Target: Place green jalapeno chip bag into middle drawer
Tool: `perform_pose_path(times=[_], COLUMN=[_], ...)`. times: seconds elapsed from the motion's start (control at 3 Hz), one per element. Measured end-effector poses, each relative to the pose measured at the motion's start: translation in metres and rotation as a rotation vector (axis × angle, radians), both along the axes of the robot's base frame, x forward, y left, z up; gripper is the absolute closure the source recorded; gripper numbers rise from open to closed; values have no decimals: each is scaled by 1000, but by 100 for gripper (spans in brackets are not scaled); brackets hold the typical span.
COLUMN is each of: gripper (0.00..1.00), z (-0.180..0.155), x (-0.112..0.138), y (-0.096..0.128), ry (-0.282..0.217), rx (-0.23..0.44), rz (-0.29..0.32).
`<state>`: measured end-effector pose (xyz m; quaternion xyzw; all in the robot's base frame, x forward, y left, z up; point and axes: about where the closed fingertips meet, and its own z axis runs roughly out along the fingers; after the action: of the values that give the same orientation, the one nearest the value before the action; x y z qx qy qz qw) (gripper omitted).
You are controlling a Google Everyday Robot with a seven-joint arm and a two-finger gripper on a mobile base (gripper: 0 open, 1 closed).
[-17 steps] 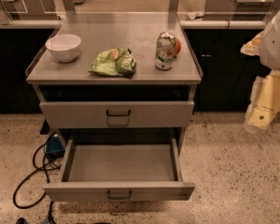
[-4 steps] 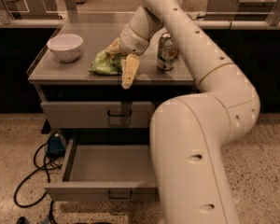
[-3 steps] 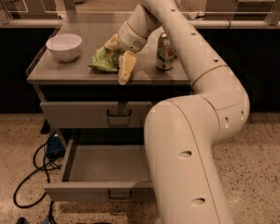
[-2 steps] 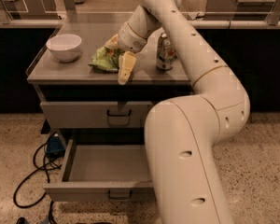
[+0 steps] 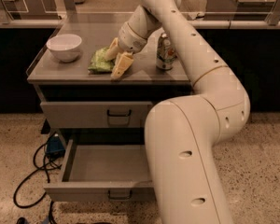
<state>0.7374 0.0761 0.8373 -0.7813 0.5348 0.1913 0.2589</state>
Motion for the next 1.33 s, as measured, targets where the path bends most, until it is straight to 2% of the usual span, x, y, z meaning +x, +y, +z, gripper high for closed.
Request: perform_pose_path(times=[0.67,1.0,1.33], gripper=[89,100,100], z=[0,0,0], x=[0,0,0], y=[0,0,0], ry=[0,0,0], rx=[0,0,0], rz=[0,0,0])
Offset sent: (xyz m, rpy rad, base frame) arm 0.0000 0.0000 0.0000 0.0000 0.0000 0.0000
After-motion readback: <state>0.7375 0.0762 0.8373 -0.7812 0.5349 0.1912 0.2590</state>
